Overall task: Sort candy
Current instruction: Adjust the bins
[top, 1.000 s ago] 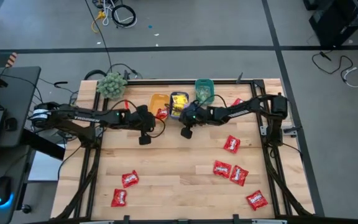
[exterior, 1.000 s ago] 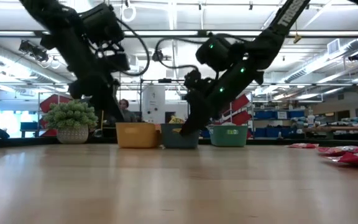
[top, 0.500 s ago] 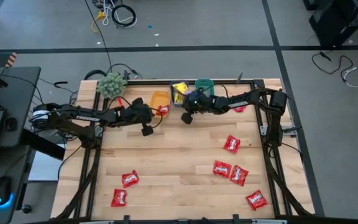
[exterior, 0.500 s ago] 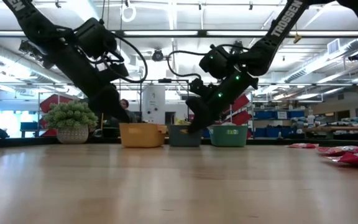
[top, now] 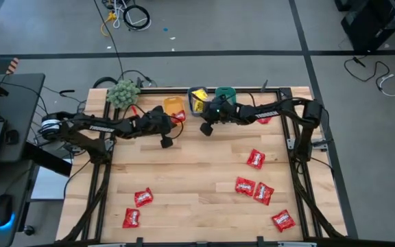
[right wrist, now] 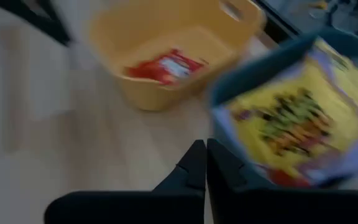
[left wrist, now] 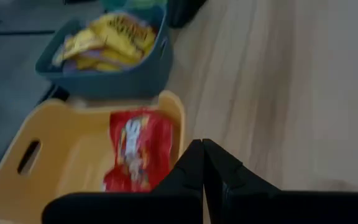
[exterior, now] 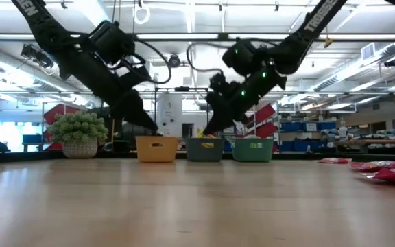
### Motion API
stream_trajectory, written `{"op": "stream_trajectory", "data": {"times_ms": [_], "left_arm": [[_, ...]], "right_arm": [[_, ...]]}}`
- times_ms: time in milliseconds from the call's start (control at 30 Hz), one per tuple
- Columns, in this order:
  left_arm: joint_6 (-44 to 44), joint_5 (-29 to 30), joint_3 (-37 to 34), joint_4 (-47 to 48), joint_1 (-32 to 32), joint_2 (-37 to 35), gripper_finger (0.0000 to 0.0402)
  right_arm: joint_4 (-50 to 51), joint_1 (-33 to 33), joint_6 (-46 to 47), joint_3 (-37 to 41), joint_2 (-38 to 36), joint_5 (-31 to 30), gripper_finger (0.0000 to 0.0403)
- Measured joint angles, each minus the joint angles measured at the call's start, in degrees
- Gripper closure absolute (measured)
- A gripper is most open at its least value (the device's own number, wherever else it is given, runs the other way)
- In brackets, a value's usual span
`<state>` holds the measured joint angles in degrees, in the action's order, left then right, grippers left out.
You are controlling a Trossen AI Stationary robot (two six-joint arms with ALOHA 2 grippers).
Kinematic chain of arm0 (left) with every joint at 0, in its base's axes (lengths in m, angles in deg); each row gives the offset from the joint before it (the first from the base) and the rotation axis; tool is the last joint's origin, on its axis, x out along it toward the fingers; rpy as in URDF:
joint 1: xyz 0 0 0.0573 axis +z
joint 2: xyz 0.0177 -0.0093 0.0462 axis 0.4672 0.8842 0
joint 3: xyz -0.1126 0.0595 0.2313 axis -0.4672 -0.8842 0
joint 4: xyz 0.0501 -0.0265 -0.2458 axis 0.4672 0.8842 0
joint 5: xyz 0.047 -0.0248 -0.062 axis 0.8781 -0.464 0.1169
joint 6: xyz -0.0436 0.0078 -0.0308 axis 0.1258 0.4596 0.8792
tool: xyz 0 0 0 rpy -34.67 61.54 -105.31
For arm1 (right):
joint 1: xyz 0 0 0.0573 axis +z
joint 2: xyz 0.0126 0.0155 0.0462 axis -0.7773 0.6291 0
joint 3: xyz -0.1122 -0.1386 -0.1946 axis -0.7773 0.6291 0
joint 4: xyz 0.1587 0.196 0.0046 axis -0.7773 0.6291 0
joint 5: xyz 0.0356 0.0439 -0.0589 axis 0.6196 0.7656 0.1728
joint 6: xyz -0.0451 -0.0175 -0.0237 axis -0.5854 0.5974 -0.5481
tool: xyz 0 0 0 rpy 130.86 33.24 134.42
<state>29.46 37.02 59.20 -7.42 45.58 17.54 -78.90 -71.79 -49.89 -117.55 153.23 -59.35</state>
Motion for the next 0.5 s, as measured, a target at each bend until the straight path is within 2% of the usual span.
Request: {"op": "stream_trajectory", "data": {"times_ms": [100,267,333,500], "left_arm": [[-0.21,-1.15,1.27,0.61,-0.77,0.0,0.0401],[-0.33,-7.54,1.97,1.95,-1.89,0.29,0.0401],[-0.21,-6.31,1.97,4.57,-1.57,1.18,0.0401],[-0.06,2.28,1.94,6.08,0.78,4.03,0.0401]], "right_arm": [[1.04,1.92,-0.35,0.0,-2.32,0.05,0.0402],[2.88,4.4,-1.54,0.0,-6.41,-0.28,0.0401],[3.61,5.03,-1.63,0.0,-7.59,-0.27,0.0402],[4.32,5.49,-1.64,0.0,-8.98,-0.25,0.0401]]}}
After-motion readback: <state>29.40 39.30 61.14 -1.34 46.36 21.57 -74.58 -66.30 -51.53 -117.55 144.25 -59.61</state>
